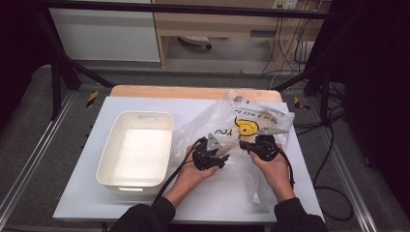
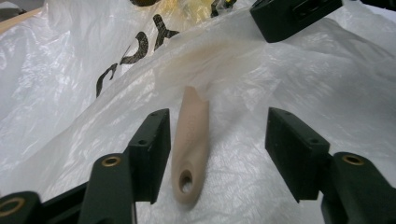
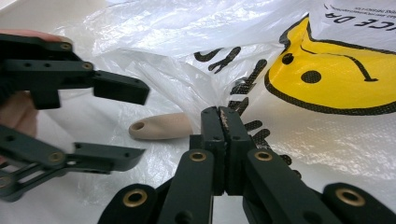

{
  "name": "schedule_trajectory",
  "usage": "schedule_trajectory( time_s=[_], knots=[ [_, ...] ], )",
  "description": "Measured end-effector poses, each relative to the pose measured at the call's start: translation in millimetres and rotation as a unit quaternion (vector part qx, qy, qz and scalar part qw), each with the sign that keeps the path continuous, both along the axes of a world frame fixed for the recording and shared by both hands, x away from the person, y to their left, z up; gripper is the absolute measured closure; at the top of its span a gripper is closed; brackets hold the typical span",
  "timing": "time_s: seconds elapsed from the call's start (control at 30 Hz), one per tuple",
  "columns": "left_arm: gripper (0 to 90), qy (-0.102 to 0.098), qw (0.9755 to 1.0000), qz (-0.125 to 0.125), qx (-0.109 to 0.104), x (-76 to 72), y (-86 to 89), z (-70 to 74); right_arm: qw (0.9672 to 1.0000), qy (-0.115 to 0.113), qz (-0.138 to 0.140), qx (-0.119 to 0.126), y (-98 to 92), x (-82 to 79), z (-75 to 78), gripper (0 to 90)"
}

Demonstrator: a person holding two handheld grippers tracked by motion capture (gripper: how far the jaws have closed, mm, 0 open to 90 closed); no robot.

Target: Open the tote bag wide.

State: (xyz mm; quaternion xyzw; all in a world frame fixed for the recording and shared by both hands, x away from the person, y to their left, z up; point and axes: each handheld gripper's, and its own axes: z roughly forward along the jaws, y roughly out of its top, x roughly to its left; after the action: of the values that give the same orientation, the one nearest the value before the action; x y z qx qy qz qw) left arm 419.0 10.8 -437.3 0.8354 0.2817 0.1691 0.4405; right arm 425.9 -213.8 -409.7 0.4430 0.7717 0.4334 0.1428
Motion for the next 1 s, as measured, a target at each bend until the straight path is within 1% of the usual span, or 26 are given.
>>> schedule_trajectory(
  time_s=[0.1, 0.17, 0.3, 0.37, 0.43, 0.47, 0.5, 0.57, 0.63, 0.7, 0.83, 0.87, 1.0],
  knots=[
    [37.6, -0.002, 1.0000, -0.001, -0.001, -6.6, 2.5, 5.1, 1.0000, -0.001, 0.001, -0.001, -0.3, 0.0, -0.4, 90.0],
    [34.3, -0.006, 1.0000, -0.003, -0.001, -11.6, 3.8, 10.1, 1.0000, -0.001, 0.001, -0.001, -0.4, -0.4, -0.7, 90.0],
    [29.4, -0.014, 0.9998, -0.006, -0.012, -19.6, 6.2, 19.4, 1.0000, 0.000, 0.002, -0.003, 0.1, -0.4, -1.2, 90.0],
    [28.8, -0.012, 0.9997, -0.009, -0.020, -22.3, 7.8, 22.9, 1.0000, 0.001, 0.003, -0.004, 0.4, -0.6, -1.2, 90.0],
    [27.5, -0.008, 0.9997, -0.012, -0.022, -23.9, 9.9, 25.8, 1.0000, 0.000, 0.004, -0.005, 0.7, -0.8, -1.4, 90.0],
    [27.0, -0.006, 0.9996, -0.010, -0.027, -24.7, 11.0, 26.9, 1.0000, 0.001, 0.004, -0.005, 0.9, -1.0, -1.5, 90.0],
    [26.7, -0.006, 0.9996, -0.010, -0.026, -25.2, 12.8, 28.3, 1.0000, 0.002, 0.004, -0.005, 1.2, -1.2, -1.5, 90.0],
    [26.1, -0.003, 0.9995, -0.004, -0.030, -25.6, 15.7, 29.8, 1.0000, 0.000, 0.005, -0.006, 1.6, -1.2, -1.7, 90.0],
    [25.6, 0.005, 0.9995, -0.001, -0.030, -24.7, 19.1, 31.5, 1.0000, 0.002, 0.005, -0.006, 1.7, -1.3, -2.2, 90.0],
    [25.0, 0.009, 0.9992, 0.005, -0.038, -23.9, 22.4, 33.4, 0.9999, 0.003, 0.008, -0.009, 1.5, -1.3, -2.8, 90.0],
    [24.4, 0.004, 0.9986, 0.012, -0.051, -24.1, 28.6, 39.5, 0.9999, 0.002, 0.009, -0.009, 1.0, -2.0, -3.0, 90.0],
    [24.2, 0.003, 0.9986, 0.013, -0.051, -24.1, 30.3, 41.0, 0.9999, 0.005, 0.009, -0.010, 1.2, -2.2, -3.2, 90.0],
    [24.1, -0.005, 0.9977, 0.022, -0.064, -25.8, 35.3, 47.5, 0.9998, 0.007, 0.012, -0.016, 1.9, -2.8, -5.2, 90.0]
  ],
)
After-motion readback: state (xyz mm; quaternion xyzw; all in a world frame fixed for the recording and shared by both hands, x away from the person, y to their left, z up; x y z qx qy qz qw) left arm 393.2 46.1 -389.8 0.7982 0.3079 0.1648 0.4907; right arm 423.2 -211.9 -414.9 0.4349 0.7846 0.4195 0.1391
